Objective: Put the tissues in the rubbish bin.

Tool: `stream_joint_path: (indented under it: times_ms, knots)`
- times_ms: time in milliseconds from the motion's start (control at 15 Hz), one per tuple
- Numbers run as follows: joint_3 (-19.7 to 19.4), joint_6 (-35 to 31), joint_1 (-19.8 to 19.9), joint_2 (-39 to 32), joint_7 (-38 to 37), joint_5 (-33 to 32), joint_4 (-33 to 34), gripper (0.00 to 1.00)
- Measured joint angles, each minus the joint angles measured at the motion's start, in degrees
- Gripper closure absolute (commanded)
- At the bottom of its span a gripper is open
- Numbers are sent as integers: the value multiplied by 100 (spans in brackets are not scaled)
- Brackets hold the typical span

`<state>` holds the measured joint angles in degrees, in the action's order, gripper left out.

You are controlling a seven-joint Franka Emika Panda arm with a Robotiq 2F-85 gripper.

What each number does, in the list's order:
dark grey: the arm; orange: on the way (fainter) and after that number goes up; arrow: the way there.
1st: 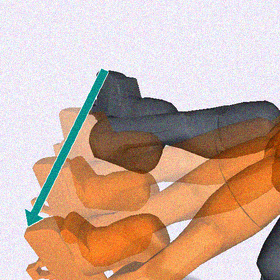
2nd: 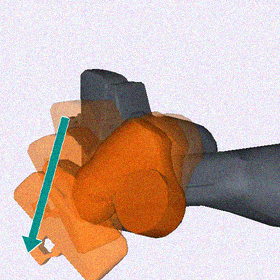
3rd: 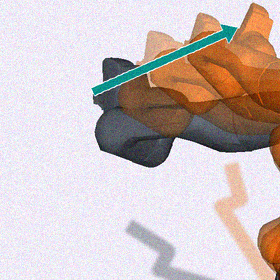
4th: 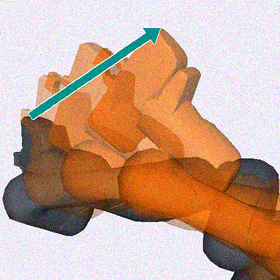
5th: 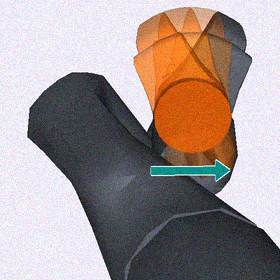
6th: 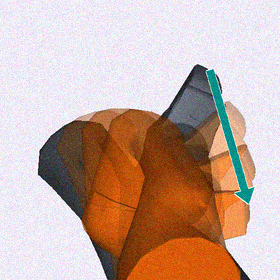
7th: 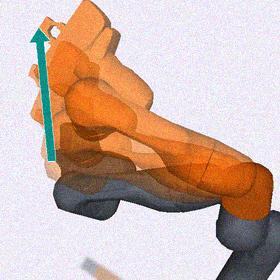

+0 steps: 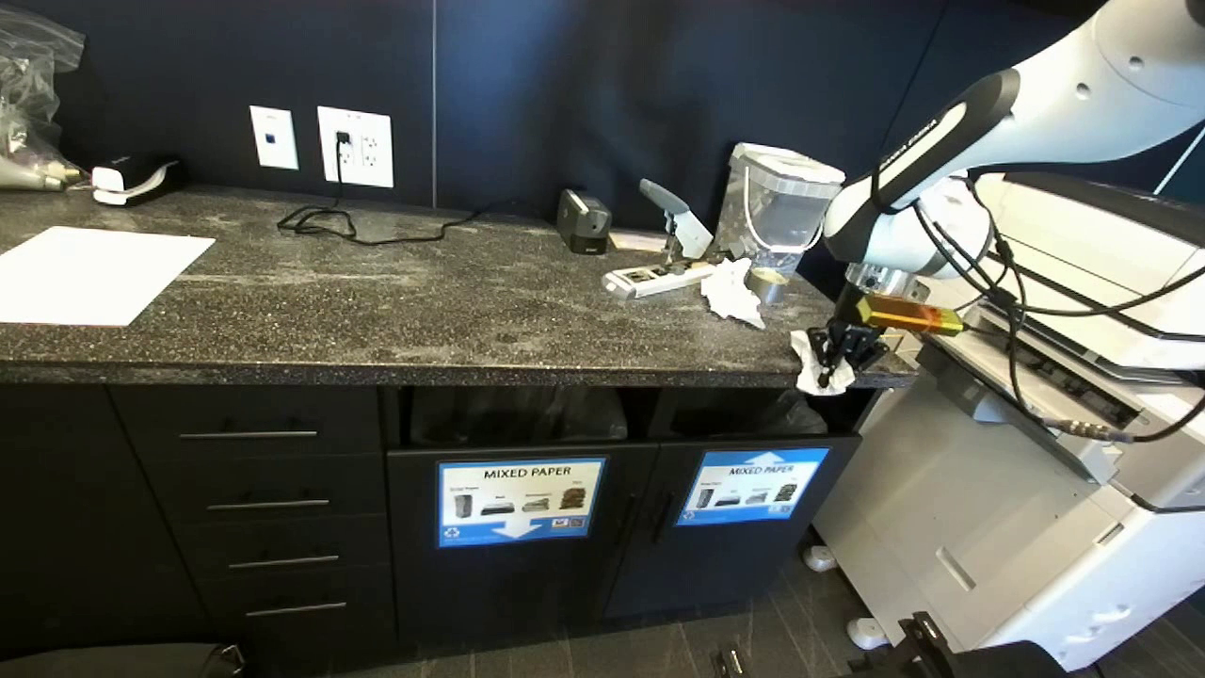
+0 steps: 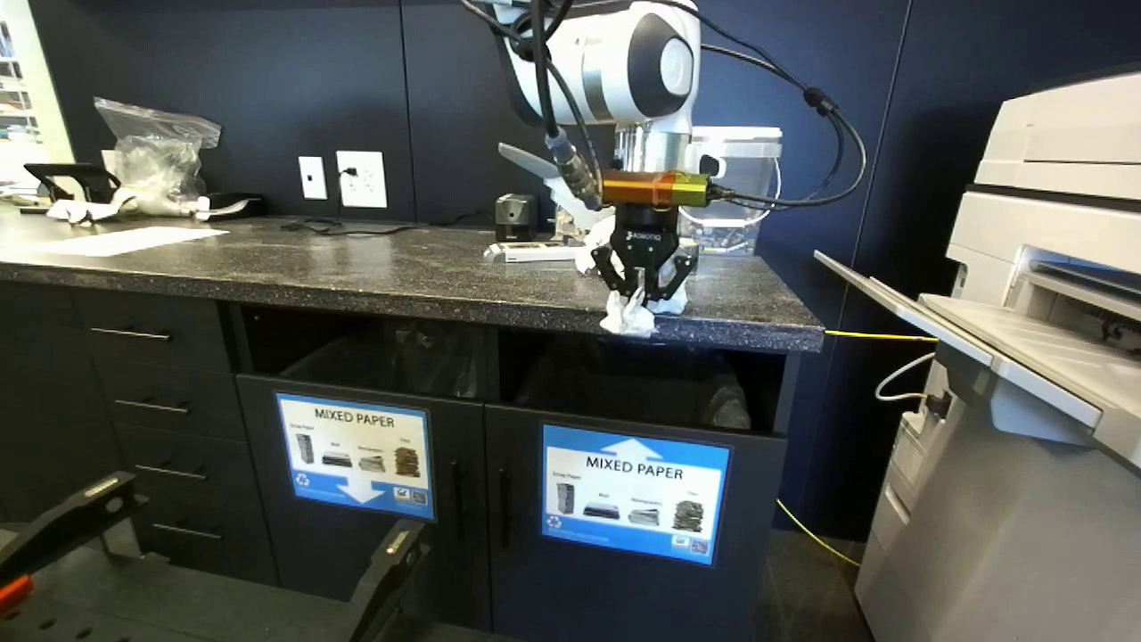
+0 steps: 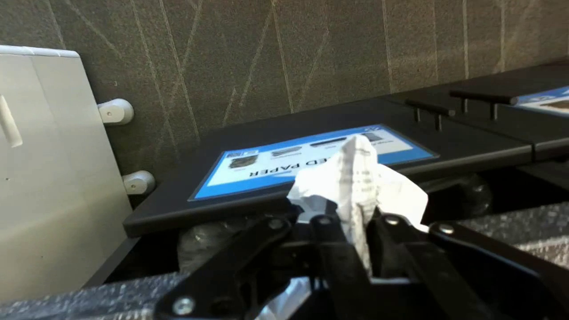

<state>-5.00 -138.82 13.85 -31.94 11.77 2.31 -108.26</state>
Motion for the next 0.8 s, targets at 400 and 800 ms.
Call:
stream_joint_path:
  times_ms: [400,800]
  knots:
    - [489,-1320,484,508,1199,609,-1857,90]
    - [2239,-3146,2000,346,2950,2322,-2766,90]
